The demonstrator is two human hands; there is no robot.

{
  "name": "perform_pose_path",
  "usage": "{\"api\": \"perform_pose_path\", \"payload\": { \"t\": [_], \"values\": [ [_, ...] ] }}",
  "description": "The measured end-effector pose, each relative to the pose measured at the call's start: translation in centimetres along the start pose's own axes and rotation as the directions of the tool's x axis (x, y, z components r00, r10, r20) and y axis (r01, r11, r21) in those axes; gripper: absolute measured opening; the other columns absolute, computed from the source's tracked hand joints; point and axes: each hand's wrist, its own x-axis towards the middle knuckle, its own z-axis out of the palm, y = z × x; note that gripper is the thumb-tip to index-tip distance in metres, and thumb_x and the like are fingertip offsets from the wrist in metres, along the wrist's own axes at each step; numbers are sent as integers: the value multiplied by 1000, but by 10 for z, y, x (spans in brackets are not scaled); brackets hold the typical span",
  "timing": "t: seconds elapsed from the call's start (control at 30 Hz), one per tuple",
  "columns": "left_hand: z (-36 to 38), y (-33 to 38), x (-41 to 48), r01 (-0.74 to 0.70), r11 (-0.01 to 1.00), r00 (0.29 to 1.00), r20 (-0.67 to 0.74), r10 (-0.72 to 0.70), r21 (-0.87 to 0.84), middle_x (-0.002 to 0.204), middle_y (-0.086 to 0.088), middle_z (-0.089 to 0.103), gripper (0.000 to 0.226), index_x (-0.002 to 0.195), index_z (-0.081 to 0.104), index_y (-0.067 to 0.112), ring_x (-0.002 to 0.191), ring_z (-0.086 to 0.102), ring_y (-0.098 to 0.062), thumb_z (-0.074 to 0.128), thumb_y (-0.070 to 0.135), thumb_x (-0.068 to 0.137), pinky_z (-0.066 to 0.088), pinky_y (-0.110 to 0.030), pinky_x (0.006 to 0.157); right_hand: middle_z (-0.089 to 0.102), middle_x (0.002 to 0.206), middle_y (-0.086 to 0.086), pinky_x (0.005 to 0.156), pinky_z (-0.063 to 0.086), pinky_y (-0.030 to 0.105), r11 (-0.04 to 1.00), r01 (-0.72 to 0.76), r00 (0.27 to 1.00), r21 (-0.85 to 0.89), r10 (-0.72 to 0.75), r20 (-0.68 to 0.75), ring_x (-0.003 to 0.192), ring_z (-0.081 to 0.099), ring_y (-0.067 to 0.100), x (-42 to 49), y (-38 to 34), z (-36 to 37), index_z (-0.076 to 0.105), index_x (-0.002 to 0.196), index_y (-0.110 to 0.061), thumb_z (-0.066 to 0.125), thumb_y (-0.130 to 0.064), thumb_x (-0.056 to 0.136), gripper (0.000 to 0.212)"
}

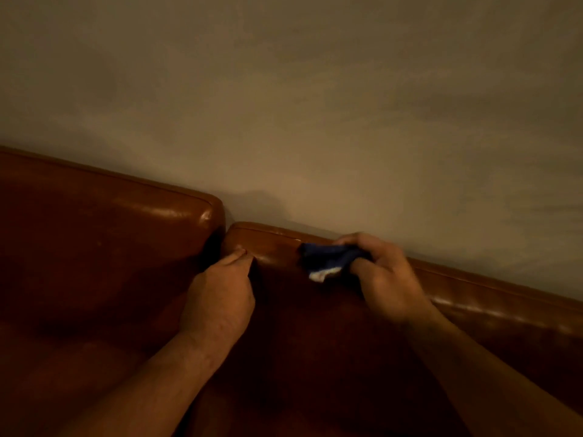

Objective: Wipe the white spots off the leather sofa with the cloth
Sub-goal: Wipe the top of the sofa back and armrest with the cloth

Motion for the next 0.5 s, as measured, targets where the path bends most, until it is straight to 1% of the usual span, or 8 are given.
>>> {"api": "perform_pose_path", "payload": {
  "t": [0.07,0.1,0.13,0.2,0.27,0.37,0.43,0.5],
  "values": [
    [0,1,0,5,1000,1000,6,-5,2,148,4,41,46,139,46,21,133,43,-9,46,9,94,37,-21,105,63,69,5,44,41,19,983,-37,991,-181,13,-131,48,58,10,4,-8,-17,65,92,-16,39,11,81,38],
    [-1,2,0,5,1000,1000,9,-5,11,149,4,40,46,139,45,21,133,42,-9,46,10,95,38,-22,106,63,70,3,40,41,22,940,-65,986,-335,9,-165,45,56,7,7,-7,-25,64,94,-18,39,8,83,38],
    [-1,3,0,1,1000,1000,12,-2,23,149,4,39,46,140,44,21,133,42,-9,45,11,95,38,-22,106,64,73,4,41,44,28,871,-104,984,-481,19,-180,48,58,12,9,-3,-31,63,95,-23,40,3,82,37],
    [-1,4,1,-6,999,1000,12,5,38,150,5,38,47,141,42,22,134,40,-8,45,12,95,36,-21,106,65,79,5,49,51,38,764,-181,979,-619,81,-186,59,60,24,10,4,-36,62,94,-28,42,-4,81,34],
    [0,3,1,-9,999,1000,11,9,41,150,5,37,47,142,41,22,134,39,-7,44,12,96,35,-20,106,65,83,6,51,50,37,752,-219,974,-622,131,-183,63,60,26,10,7,-35,61,96,-28,42,-6,82,32],
    [1,0,0,-6,999,1000,9,6,33,150,5,38,47,141,43,22,135,39,-7,44,9,95,35,-20,106,63,84,4,52,48,31,757,-227,974,-613,174,-146,65,58,21,12,0,-36,60,97,-26,45,-7,85,27],
    [1,0,1,-6,1000,1000,7,6,19,149,4,39,47,140,44,21,135,40,-7,44,9,95,35,-20,106,61,79,5,44,43,25,774,-215,976,-595,159,-147,58,55,18,11,-8,-42,58,96,-24,44,-3,86,27],
    [2,1,1,-6,1000,1000,10,5,14,149,4,39,46,140,45,20,134,40,-8,45,10,95,37,-22,106,61,74,8,38,40,25,821,-196,976,-536,109,-190,52,53,23,11,-17,-51,59,98,-21,42,2,87,30]
  ]
}}
